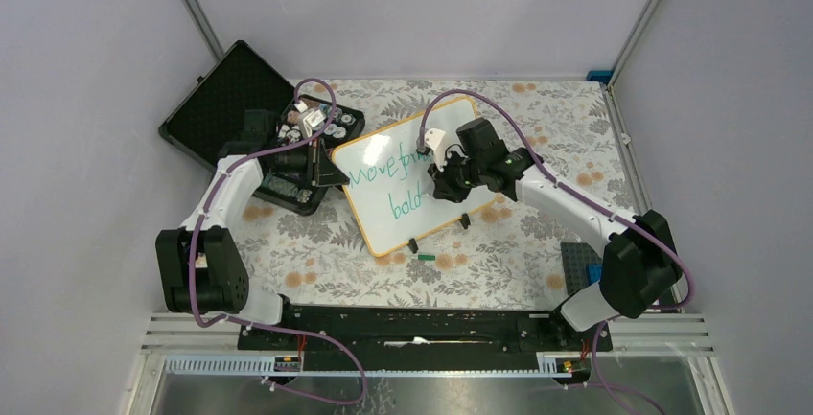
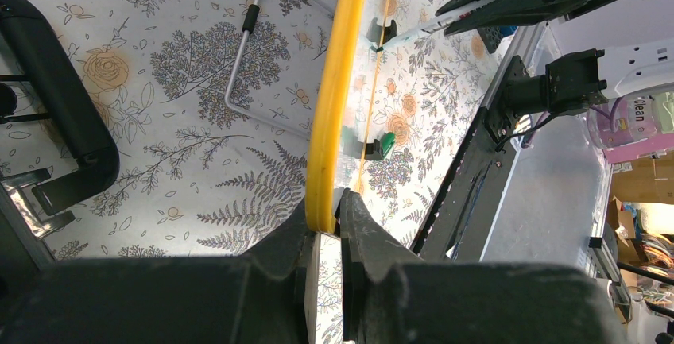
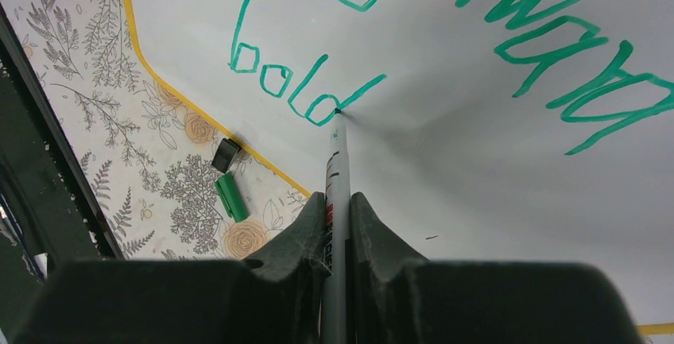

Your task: Write a sentence on the whiteboard

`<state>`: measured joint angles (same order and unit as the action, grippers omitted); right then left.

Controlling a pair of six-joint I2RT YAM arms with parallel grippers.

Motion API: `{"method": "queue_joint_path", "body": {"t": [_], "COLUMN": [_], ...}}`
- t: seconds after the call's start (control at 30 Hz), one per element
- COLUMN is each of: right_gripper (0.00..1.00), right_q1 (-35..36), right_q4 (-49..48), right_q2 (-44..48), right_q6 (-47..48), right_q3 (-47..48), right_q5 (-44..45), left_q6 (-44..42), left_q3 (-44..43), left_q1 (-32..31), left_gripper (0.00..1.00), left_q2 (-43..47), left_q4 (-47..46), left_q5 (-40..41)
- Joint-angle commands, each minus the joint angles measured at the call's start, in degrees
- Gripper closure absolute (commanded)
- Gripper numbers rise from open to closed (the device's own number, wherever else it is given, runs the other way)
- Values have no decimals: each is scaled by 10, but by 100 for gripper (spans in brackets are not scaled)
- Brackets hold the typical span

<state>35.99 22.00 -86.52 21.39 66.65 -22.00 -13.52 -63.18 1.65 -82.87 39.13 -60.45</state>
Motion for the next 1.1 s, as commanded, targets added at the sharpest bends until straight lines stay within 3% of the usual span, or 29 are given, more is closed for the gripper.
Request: {"method": "queue_joint_path", "body": {"t": [0.0, 0.77, 1.07], "right_gripper": [100, 100, 100], "right_q1": [4, 7, 6], "right_q4": [-12, 8, 54], "right_q2": [-3, 6, 21], "right_q6": [11, 37, 54], "right_q3": [-11, -23, 0], "right_q5": [10, 25, -29], "left_q6": [-48, -46, -45], "left_q3": [2, 2, 1], "left_q1": [-2, -2, -2], "left_gripper": [100, 100, 100], "left_q2": [5, 3, 3], "left_q4": [-33, -33, -33], "left_q5": [56, 57, 56]}}
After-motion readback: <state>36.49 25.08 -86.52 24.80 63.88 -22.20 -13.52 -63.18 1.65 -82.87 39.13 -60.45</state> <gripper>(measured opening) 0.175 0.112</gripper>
